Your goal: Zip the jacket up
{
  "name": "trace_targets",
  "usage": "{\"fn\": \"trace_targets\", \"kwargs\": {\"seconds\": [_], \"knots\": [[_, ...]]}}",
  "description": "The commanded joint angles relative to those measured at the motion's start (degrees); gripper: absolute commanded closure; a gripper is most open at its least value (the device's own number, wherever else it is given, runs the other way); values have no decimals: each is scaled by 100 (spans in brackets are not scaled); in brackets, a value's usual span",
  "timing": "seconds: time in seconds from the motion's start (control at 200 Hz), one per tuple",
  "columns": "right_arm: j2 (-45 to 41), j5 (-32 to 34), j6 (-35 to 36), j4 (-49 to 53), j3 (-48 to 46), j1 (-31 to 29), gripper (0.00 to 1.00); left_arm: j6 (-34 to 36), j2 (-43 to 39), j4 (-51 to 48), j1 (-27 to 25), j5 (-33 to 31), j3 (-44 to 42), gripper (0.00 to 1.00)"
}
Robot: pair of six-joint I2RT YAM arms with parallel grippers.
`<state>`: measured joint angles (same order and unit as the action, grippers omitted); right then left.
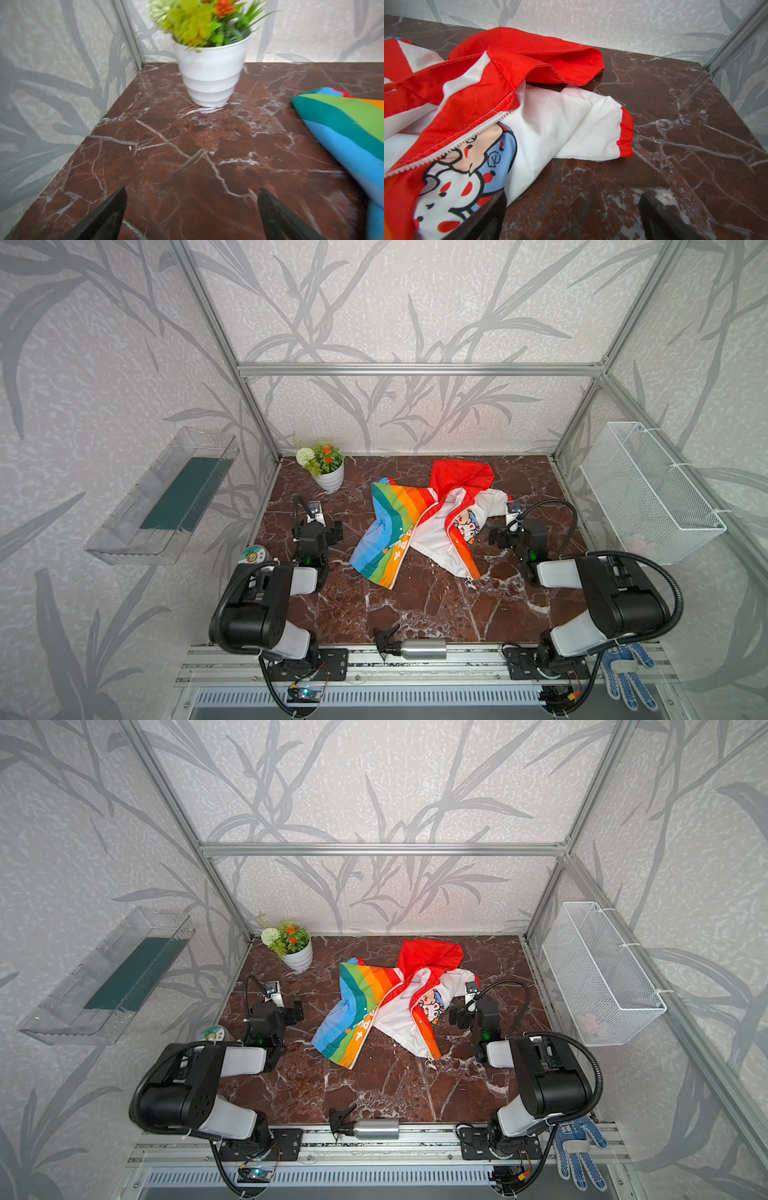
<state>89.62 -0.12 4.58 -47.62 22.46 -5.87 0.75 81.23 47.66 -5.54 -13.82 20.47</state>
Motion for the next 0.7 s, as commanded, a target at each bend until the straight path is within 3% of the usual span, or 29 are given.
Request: {"fn": "trace_targets", "kwargs": {"seconds": [0.0,0.105,0.22,0.295,0.39,0.47,0.63,0.695], "knots": [[-122,-43,17,1,118,42,1,155,-949,-1518,-167,-582,560,1],[-121,-39,1,-1,118,41,1,298,-1481,-2447,-235,-677,923,1],[-357,-97,196,-413,-73,-43,1,-113,-2319,-3894,-237,-615,1345,1],[-1104,677,53,1146,280,-335,1,-347,-2702,-4805,-237,-170,1626,1],[-1882,1188,-871,4153,1401,-650,1,-1095,-2939,-5880,-267,457,1934,1],[-2247,2015,-1835,5967,2195,-1314,1,-1841,-3013,-6532,-320,970,2009,1],[-2485,2341,-3468,7461,2841,-3265,1,-2524,-3382,-6842,-587,1242,1620,1],[-2243,1997,-4382,7523,2885,-3842,1,-2850,-3518,-6893,-645,1358,1424,1]]}}
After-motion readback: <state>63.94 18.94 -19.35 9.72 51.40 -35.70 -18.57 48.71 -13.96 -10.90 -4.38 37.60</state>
